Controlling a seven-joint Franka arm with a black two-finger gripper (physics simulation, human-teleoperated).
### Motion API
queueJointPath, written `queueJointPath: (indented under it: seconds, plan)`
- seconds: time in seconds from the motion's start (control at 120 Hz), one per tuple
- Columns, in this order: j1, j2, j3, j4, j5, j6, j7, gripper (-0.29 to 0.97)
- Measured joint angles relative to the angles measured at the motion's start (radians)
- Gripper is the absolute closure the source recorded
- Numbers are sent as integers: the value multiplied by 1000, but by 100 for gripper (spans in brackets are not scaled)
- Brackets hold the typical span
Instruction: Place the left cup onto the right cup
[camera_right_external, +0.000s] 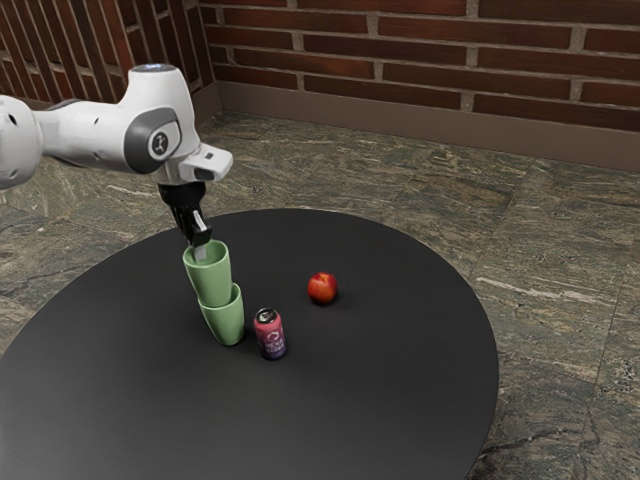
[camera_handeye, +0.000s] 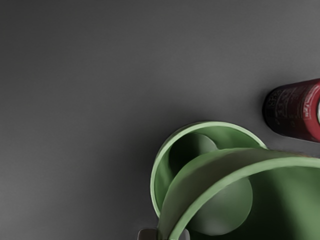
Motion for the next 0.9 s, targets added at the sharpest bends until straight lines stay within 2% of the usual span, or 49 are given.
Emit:
queueJointPath:
  seconds: [0.608,0.733,0.9]
  plan:
    - [7,25,0,2,-3,2,-3,78]
    - [6,25,-1,2,-7,0,-2,69]
    - [5,30,-1,1,-11,9,1,51]
